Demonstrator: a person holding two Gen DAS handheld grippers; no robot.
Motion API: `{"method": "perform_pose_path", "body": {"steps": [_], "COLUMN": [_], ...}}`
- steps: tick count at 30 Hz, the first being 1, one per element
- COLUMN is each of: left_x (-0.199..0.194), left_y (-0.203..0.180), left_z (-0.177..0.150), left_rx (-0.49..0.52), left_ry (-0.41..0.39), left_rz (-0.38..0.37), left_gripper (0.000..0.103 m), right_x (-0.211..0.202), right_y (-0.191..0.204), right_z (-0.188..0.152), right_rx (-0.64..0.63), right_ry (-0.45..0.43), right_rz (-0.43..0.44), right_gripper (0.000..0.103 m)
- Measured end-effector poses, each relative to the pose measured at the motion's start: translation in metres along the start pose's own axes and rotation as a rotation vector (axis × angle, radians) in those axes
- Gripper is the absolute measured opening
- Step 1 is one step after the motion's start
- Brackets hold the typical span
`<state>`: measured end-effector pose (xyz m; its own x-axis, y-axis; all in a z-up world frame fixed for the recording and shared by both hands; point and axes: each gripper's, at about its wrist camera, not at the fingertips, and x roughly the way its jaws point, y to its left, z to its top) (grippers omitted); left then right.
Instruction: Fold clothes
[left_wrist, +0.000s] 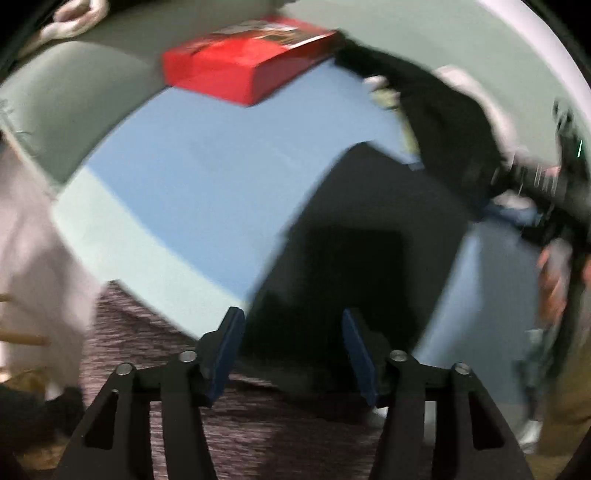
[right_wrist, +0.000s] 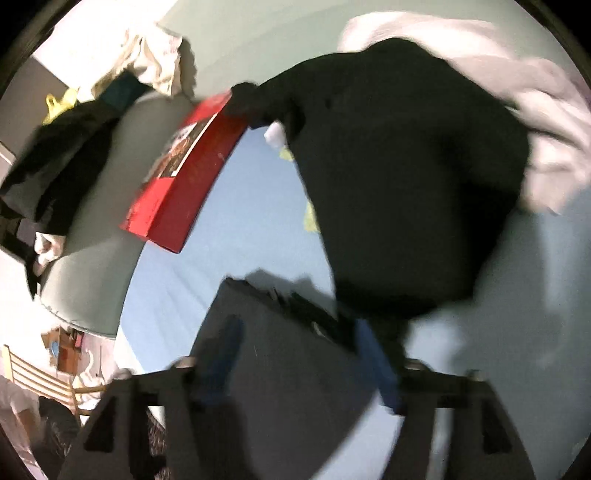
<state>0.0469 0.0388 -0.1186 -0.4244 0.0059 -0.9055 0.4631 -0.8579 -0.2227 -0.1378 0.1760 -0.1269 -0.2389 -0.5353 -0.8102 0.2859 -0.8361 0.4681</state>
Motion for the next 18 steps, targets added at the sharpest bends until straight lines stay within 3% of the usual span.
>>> {"method": "perform_pose_path", "body": {"steps": [3,7,12,15,18], "left_x": [0.003,0.025,0.001,-0.015,-0.033], "left_y": [-0.002,0.01,0.013,0.01,-0.005], "left_z": [0.011,0.003,-0.019,-0.027,-0.034], "left_rx": [-0.081,-0.186,-0.254,-0.219,-0.073], "left_ry": [0.014,0.07,-0.014,-0.089,-0.193], "left_rz": [-0.083,-0.104,-0.133,-0.128,-0.034], "left_gripper": [0.069,0.069,0.069,0.069,0.069], "right_x": [-0.004,0.016,0.055,0.062,0.062], "right_y": [-0.017,-0.04,-0.04,-0.031,-0.019], "right_z": [-0.033,-0.087,-0.138,-0.146,-0.144], "right_rx": [0.024,0.148,0.257,0.25,0.198], "right_ry": [0.066,0.187,0.347,0.379,0.385], "right_rz": [0.062,0.175,0.362,0.406,0.371], "right_gripper": [0.073,0.068,0.06,0.062,0.067]}}
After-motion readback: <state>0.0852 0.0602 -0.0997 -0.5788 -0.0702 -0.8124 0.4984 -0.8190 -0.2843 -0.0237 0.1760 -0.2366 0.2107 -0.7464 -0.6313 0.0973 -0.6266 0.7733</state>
